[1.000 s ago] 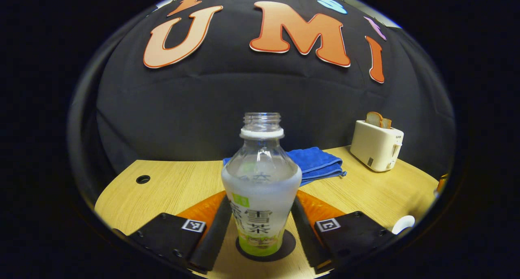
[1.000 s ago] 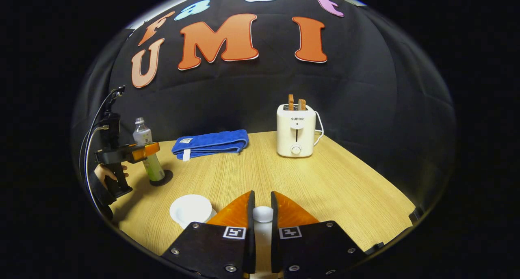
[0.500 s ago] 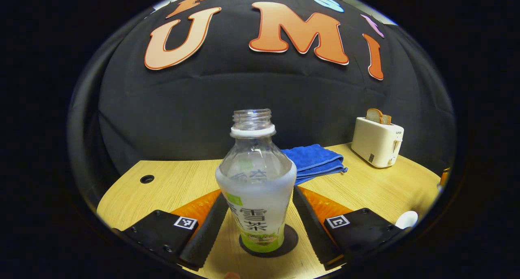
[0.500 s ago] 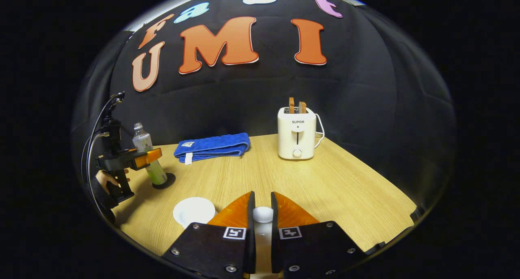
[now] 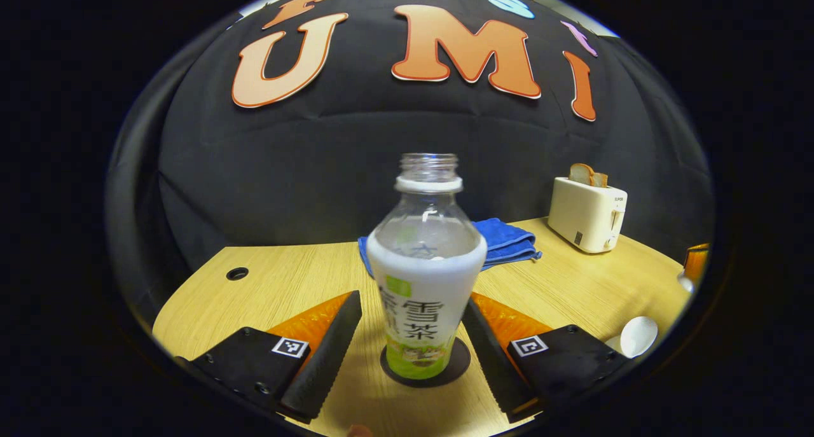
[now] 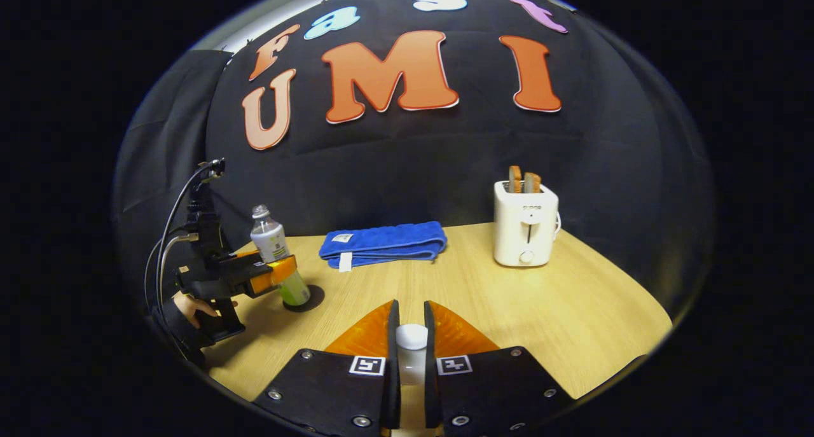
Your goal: Open the teacup lid with one hand, grasp the water bottle and pour water into the teacup with the other hand; after pouring, place the water bottle on the coaster and then close the teacup lid.
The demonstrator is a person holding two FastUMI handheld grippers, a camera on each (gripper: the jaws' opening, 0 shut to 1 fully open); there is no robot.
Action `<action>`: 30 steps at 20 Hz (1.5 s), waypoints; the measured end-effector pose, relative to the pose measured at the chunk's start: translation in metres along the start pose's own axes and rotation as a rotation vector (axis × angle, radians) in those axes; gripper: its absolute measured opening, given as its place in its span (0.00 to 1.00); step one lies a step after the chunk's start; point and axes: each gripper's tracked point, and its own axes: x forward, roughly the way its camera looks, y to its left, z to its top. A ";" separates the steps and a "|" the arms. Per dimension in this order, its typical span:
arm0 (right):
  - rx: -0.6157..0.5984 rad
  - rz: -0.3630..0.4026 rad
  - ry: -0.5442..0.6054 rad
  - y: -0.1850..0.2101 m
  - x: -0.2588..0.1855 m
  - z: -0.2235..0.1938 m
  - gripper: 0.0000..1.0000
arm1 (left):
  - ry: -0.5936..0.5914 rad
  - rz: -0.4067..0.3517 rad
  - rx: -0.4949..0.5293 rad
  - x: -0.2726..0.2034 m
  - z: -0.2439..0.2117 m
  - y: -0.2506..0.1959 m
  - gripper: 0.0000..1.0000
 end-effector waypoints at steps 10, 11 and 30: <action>-0.047 0.067 0.052 0.036 0.033 -0.037 0.15 | -0.001 0.021 -0.001 -0.023 -0.014 0.008 1.00; -0.057 0.060 0.059 0.035 0.035 -0.041 0.15 | -0.002 0.024 -0.003 -0.026 -0.015 0.009 1.00; -0.018 0.021 -0.072 0.014 -0.010 -0.004 0.97 | -0.137 0.146 -0.056 -0.134 0.006 0.050 0.99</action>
